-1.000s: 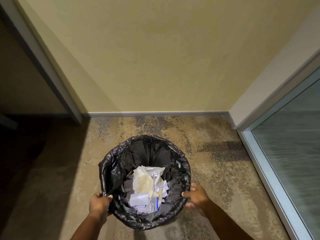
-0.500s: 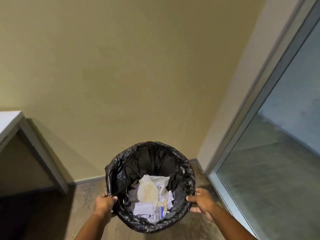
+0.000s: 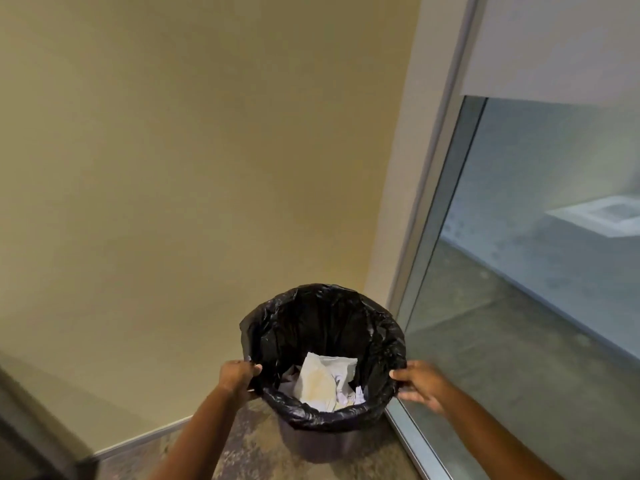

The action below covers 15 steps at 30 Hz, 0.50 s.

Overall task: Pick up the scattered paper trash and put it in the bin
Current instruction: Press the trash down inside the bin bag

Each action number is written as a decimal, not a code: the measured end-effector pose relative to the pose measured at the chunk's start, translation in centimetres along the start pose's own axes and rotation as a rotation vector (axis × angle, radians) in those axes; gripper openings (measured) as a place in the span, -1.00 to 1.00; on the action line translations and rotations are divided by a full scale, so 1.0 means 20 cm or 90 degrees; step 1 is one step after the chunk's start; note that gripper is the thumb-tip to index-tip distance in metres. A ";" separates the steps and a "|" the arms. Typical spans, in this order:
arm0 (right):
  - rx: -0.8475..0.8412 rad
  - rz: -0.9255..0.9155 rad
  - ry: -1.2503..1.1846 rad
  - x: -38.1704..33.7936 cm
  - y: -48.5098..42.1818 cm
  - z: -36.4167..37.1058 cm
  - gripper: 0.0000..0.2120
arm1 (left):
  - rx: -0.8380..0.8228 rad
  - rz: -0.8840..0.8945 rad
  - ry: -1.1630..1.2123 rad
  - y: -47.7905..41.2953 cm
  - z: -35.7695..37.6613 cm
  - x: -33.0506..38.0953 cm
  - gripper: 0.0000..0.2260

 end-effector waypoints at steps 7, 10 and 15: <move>0.017 0.022 -0.075 -0.15 -0.14 -0.32 -0.85 | -0.039 -0.006 -0.044 -0.10 0.39 0.10 -0.75; 0.020 0.044 -0.083 -0.18 -0.27 -0.37 -0.85 | -0.043 -0.001 -0.076 -0.20 0.51 0.11 -0.76; 0.028 0.075 -0.090 -0.20 -0.54 -0.36 -0.86 | -0.022 -0.010 -0.068 -0.47 0.64 0.10 -0.76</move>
Point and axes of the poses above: each hand's wrist, its own y-axis away from the middle knuckle, its own z-axis out of the palm, x = y × z, the point moved 1 cm from there along -y, towards the middle knuckle, and after that the axes turned 6 degrees about y, right-handed, at the moved point
